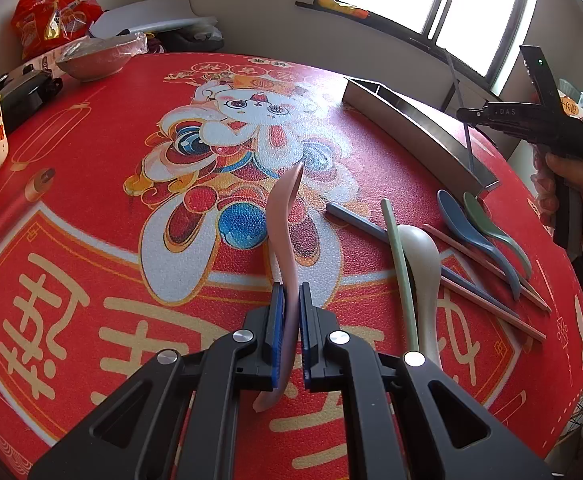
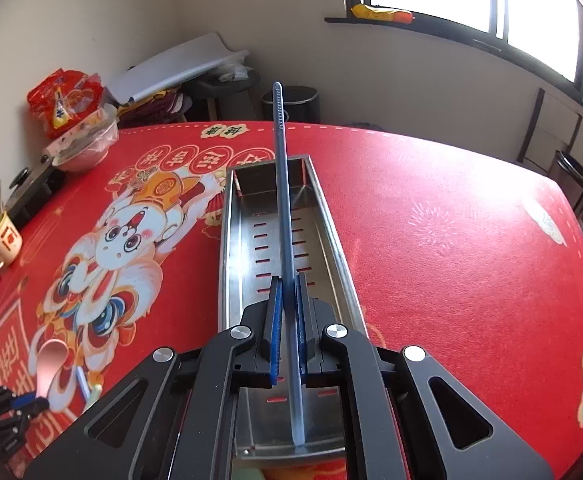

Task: Organize utensils
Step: 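Carry the blue chopstick with the right tool into the steel tray and open, then lower the pink spoon with the left tool into the steel tray and open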

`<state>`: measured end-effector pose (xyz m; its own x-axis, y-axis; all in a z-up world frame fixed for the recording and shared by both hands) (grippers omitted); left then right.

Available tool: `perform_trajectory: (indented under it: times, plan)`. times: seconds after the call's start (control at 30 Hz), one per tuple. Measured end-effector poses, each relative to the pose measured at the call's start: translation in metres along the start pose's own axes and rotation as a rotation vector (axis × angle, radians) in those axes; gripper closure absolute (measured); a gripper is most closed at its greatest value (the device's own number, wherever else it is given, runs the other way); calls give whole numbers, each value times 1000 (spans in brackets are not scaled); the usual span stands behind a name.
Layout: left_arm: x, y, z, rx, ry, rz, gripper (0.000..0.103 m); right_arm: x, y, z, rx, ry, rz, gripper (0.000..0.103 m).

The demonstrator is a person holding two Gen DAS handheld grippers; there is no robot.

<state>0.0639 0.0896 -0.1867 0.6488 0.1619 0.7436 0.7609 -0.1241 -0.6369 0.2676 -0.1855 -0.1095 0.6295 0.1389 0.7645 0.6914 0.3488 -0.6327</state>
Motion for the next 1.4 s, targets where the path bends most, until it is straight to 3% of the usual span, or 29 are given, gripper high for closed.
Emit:
perform_trajectory:
  times: [0.5,0.83,1.07,1.1,1.17,1.2,1.4]
  plan:
    - [0,0,-1,10,7,1,96,-14,30,3,158,245,84,91]
    - [0,-1,0,18,10,0,95,-27,38,-1,141,308,121,90]
    - [0,-1,-3,26,22,-1,96,-28,13,-4,134,263,56,90]
    - [1,-1,-2,18,17,-3,96,-29,5,-3,122,235,38,86]
    - [2,-4,-1,-10,0,-17,96,-31,-11,-6,109,195,-1,69]
    - [3,-5,0,-12,-5,-24,96,-33,-20,-8,102,179,-24,51]
    - [20,-10,3,-36,-86,-32,96,-48,-57,-31,48,116,-109,41]
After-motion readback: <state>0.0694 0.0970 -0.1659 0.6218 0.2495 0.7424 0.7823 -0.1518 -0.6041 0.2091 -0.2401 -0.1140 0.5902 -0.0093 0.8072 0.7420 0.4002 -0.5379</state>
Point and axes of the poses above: each gripper's, at about its wrist camera, not at the fingertips, and y roughly the way its jaws point, z to its left, x to its top, the point moved 2 cm from there along y, roughly the way its jaws point, and after that the axes turned 9 degrees about -z, right-handed, at the moved point
